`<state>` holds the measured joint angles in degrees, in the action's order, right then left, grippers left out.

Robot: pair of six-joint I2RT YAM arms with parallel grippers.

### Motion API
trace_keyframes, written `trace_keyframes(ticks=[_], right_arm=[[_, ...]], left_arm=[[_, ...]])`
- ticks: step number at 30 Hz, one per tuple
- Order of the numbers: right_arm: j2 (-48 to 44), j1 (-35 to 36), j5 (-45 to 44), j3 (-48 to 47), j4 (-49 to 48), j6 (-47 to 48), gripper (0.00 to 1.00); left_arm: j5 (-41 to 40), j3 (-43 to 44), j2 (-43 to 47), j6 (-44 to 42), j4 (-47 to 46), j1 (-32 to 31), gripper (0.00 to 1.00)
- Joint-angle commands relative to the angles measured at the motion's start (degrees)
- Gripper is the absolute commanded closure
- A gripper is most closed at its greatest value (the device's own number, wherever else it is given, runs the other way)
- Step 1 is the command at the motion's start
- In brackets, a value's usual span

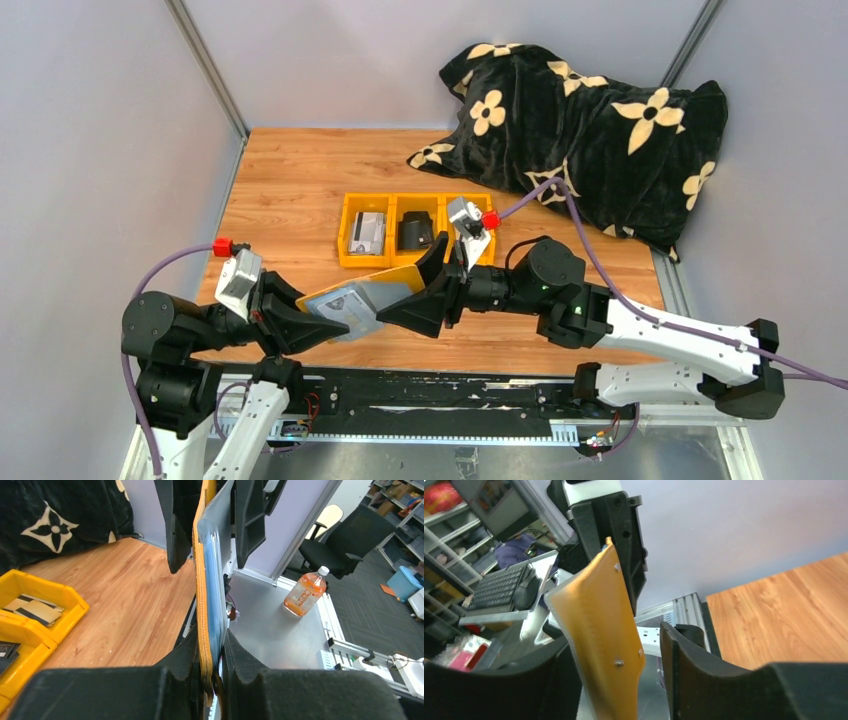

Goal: Take the credit cards out of the card holder
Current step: Remove the credit card from the card holder.

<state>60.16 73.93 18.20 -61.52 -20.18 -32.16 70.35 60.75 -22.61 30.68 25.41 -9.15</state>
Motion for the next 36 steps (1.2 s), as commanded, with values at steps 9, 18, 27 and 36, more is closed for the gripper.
trace_keyframes(ticks=[9,18,27,36], right_arm=[[-7.9,0.8,-13.7,-5.7,12.9,4.2,0.35],[2.8,0.7,-3.3,-8.6,12.4,2.8,0.34],[2.6,-2.3,-3.7,-6.9,15.9,3.8,0.34],[4.7,-2.8,-1.6,-7.9,16.3,3.4,0.40]], left_arm=[[-20.8,3.9,-5.8,-12.8,17.8,-0.2,1.00],[-16.2,4.2,-7.9,-16.6,21.5,-0.2,1.00],[-4.1,5.3,-7.3,-16.5,21.5,-0.2,1.00],[-2.6,6.4,-7.7,-15.8,21.6,-0.2,1.00]])
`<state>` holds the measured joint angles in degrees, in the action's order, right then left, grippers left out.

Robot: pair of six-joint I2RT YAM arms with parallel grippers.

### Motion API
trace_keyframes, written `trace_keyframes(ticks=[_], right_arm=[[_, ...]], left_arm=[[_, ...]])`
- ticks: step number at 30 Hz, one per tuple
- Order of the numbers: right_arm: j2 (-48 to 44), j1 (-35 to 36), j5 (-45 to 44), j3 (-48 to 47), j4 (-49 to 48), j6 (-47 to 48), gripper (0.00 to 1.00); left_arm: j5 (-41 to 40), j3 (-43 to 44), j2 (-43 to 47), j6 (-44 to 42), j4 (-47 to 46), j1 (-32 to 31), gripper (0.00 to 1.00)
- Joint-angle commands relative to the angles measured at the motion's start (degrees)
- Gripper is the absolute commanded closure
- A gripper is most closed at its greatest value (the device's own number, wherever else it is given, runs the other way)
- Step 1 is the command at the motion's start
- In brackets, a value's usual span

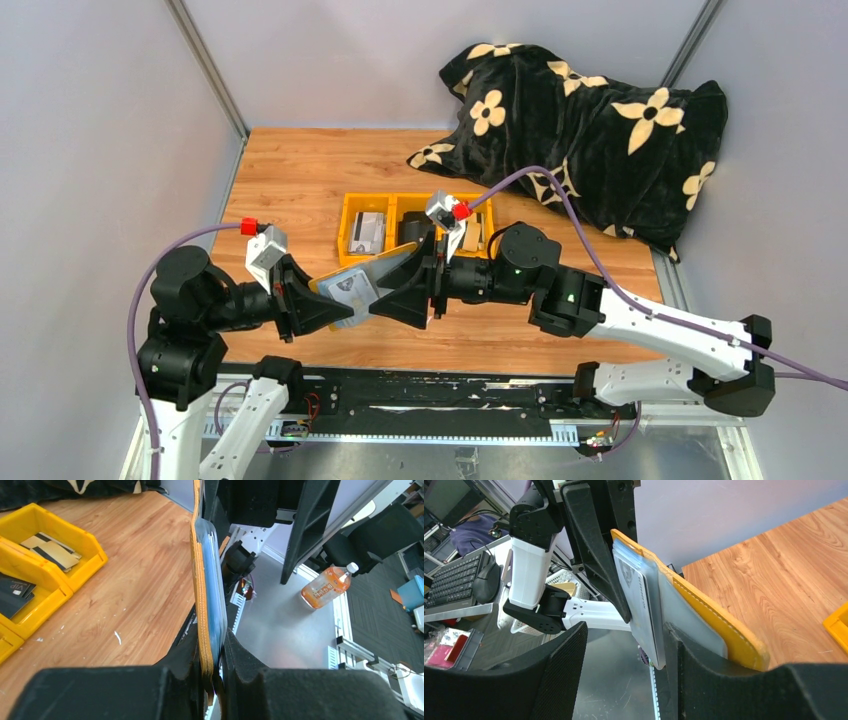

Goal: Take the credit cards out of the card holder
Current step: Remove the credit card from the card holder.

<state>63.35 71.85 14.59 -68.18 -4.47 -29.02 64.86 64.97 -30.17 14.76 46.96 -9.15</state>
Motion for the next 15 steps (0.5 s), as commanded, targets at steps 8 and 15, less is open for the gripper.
trace_keyframes(ticks=[8,15], right_arm=[[5.1,-0.8,0.6,-1.9,-0.4,-1.5,0.68],[2.8,-1.1,-0.6,-0.8,-2.4,-1.8,0.97]], left_arm=[[3.1,2.3,-0.1,0.2,0.1,-0.2,1.00],[6.6,2.1,-0.4,-0.2,0.2,-0.2,0.86]])
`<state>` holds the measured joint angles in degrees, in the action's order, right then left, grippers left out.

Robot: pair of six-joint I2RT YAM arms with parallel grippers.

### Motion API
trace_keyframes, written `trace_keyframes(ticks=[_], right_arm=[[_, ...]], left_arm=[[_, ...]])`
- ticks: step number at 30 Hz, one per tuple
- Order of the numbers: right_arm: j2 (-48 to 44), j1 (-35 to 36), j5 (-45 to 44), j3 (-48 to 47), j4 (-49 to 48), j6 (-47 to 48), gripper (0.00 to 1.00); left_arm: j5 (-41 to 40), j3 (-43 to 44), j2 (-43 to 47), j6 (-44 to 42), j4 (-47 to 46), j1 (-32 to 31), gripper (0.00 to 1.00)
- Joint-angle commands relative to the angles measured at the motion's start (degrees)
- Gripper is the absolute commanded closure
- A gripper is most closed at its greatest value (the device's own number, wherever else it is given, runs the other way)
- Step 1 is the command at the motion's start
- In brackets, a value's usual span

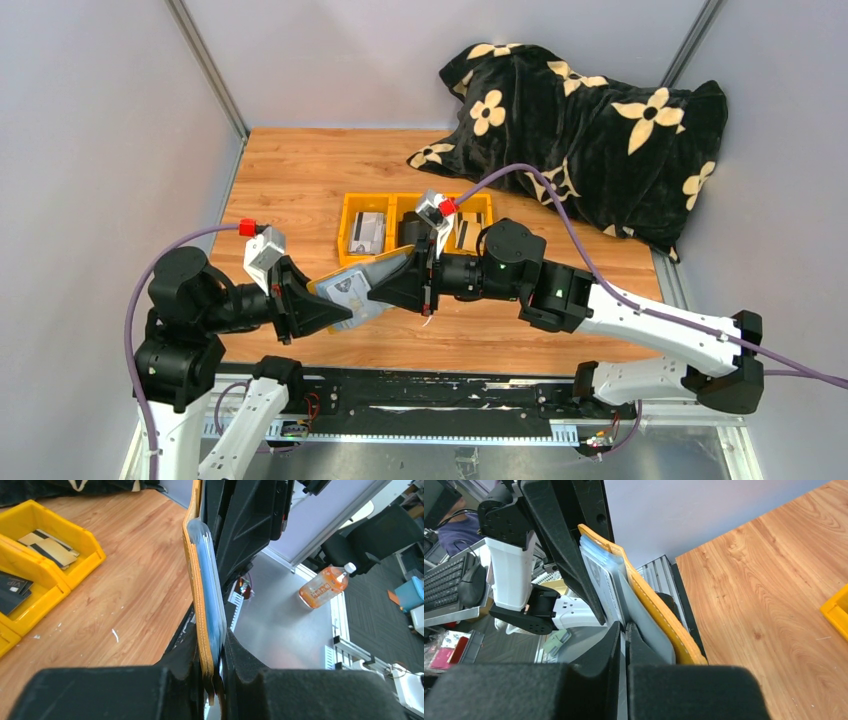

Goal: Take the credit cards out of the card holder
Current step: Remove the credit card from the card holder.

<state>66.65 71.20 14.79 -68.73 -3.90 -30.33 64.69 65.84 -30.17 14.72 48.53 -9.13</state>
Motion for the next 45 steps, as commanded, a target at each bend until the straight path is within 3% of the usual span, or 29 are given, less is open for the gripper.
trace_keyframes(ticks=[1,5,8,19,31,35,38,42,45], right_arm=[[-0.9,-0.7,-0.3,0.4,-3.4,-0.9,1.00],[-2.8,-2.2,2.7,4.0,-8.4,-3.9,1.00],[-3.8,-2.9,4.5,6.5,-11.7,-5.8,1.00],[-6.6,-3.5,6.2,10.8,-15.0,-7.5,1.00],[-8.5,-3.9,8.9,13.8,-18.7,-9.4,0.99],[-6.1,-3.9,12.1,11.9,-19.7,-10.2,0.76],[-4.4,-3.6,13.3,10.7,-19.9,-10.1,0.70],[-2.5,-3.4,13.7,9.4,-19.3,-9.8,0.70],[-2.1,-3.4,13.8,9.4,-19.8,-10.0,0.76]], left_arm=[[7.4,1.2,-0.5,-0.2,-1.4,-0.2,0.83],[10.1,1.4,-1.1,-0.3,-1.3,-0.2,0.65],[11.4,1.4,-1.7,-0.1,-1.2,-0.2,0.59],[13.1,2.3,-1.8,-0.4,-1.2,-0.2,0.90],[12.6,3.4,-2.1,0.4,-1.2,-0.2,0.90],[10.1,3.0,-1.7,0.6,-1.2,-0.2,0.90],[8.0,2.9,-1.7,1.0,-1.3,-0.2,0.91],[7.6,2.9,-1.8,1.4,-1.3,-0.2,0.90],[7.9,2.8,-1.4,1.4,-1.3,-0.2,0.88]])
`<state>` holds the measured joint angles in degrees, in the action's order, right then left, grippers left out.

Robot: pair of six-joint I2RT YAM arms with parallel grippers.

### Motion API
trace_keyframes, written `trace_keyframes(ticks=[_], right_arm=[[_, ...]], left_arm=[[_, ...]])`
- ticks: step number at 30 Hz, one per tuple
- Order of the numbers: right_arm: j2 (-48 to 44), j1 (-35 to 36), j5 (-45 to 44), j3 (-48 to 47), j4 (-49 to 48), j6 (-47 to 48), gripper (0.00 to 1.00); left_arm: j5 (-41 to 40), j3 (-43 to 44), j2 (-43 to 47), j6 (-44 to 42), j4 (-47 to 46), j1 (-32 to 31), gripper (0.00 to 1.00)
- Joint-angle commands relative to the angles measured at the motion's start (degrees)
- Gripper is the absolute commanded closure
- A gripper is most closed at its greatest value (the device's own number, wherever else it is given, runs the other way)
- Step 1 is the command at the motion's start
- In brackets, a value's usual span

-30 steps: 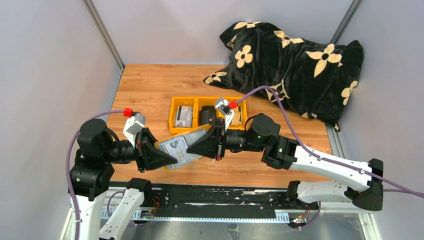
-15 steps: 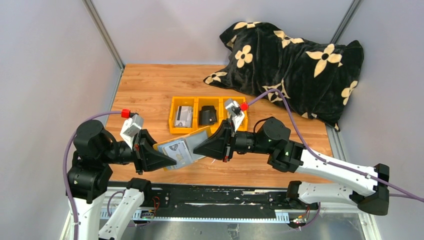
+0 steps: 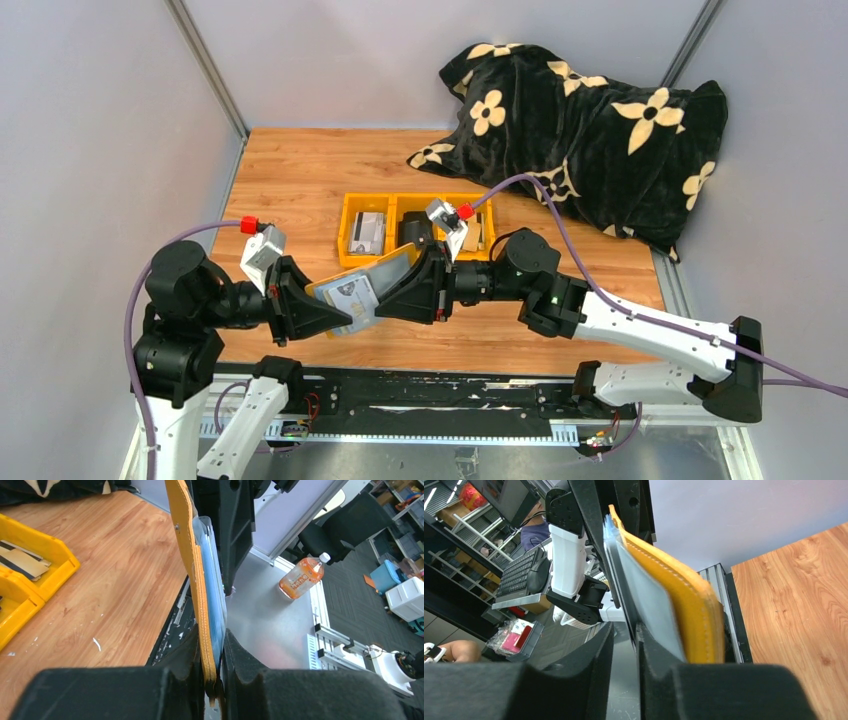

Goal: Take the credit cards out of the card holder
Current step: Remove the credit card from the card holder.

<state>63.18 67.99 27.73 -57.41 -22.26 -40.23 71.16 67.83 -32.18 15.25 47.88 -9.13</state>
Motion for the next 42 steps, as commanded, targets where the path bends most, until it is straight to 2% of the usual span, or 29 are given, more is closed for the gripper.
trace_keyframes(ticks=[1,4,6,10,19,27,31,33,37,42], right_arm=[[1.4,-0.1,0.8,-1.9,-1.8,-0.1,0.83],[0.7,-0.3,0.4,-1.7,-1.6,0.1,0.95],[-0.3,-0.3,0.0,-1.4,-1.2,0.7,1.00],[-1.9,-0.5,-1.1,-0.9,0.1,1.5,1.00],[-3.3,-0.5,-1.4,0.7,-0.7,0.7,1.00],[-3.2,-0.5,0.6,1.5,-3.4,-0.9,1.00],[-1.9,-0.5,2.7,1.2,-6.0,-2.6,0.87],[-0.9,-0.5,3.4,0.6,-7.0,-3.3,0.84],[0.7,-0.5,4.4,-0.9,-8.7,-4.4,0.85],[0.8,-0.6,4.6,-0.9,-9.3,-4.7,0.96]], left_arm=[[1.6,0.8,0.7,0.9,-0.7,-0.2,0.87],[3.7,0.9,0.8,0.8,-0.6,-0.2,0.73],[5.5,1.2,0.7,1.0,-0.6,-0.2,0.66],[8.7,1.1,0.4,0.7,-0.5,-0.2,0.65],[11.6,1.3,0.9,-0.9,-0.5,-0.2,0.78],[10.5,2.0,0.4,-0.4,-0.5,-0.2,0.88],[9.6,1.9,-0.1,0.1,-0.6,-0.2,0.98],[9.0,2.0,0.0,0.1,-0.6,-0.2,1.00],[8.1,2.3,0.0,0.3,-0.6,-0.2,1.00],[8.3,2.6,0.1,0.4,-0.6,-0.2,1.00]])
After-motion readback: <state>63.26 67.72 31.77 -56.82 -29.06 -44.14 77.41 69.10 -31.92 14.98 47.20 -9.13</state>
